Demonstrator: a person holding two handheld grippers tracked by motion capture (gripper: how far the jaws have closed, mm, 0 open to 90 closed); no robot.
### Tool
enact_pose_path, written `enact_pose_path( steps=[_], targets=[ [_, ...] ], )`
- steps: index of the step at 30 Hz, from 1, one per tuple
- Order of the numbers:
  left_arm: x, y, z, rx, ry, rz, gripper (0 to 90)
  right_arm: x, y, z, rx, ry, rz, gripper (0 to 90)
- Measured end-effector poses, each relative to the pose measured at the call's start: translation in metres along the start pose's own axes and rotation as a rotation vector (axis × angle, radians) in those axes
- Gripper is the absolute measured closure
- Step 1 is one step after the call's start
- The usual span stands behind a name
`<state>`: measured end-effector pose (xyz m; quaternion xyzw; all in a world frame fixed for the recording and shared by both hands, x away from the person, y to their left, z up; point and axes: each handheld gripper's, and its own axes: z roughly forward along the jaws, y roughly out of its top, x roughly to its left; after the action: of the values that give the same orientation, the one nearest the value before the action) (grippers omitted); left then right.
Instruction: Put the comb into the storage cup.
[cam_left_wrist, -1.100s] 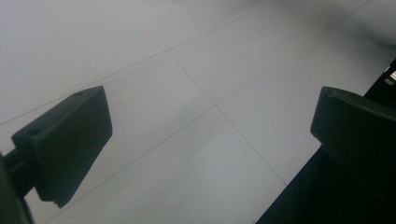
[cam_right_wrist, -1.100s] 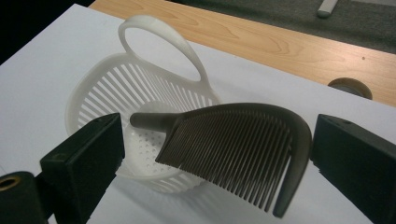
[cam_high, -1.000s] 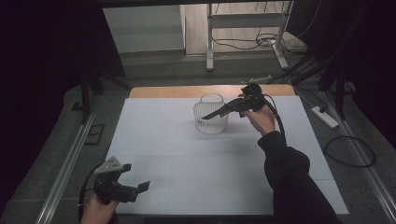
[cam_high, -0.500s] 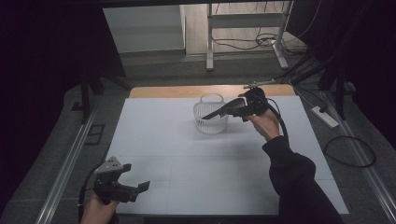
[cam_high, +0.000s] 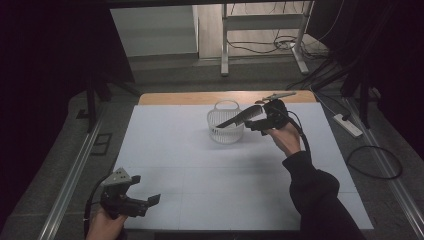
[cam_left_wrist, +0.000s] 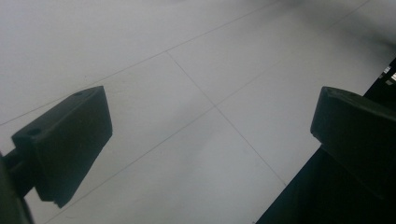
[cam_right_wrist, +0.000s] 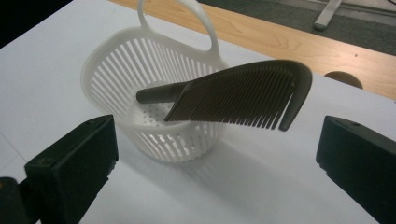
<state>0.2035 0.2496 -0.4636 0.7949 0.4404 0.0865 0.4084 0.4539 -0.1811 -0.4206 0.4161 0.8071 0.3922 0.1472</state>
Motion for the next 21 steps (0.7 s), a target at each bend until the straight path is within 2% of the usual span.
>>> enact_pose_path(
  steps=[10,13,21],
  targets=[
    [-0.002,0.000,-0.001,-0.007,0.021,0.012,0.0,0.006,-0.007,-0.003,0.014,0.014,-0.031,0.0],
    [-0.003,0.000,-0.002,-0.003,0.043,0.021,0.0,0.008,-0.008,-0.004,0.013,0.020,-0.040,0.0],
    [-0.003,0.000,-0.002,-0.004,0.041,0.018,0.0,0.012,-0.012,-0.006,0.026,0.030,-0.049,0.0]
  ],
)
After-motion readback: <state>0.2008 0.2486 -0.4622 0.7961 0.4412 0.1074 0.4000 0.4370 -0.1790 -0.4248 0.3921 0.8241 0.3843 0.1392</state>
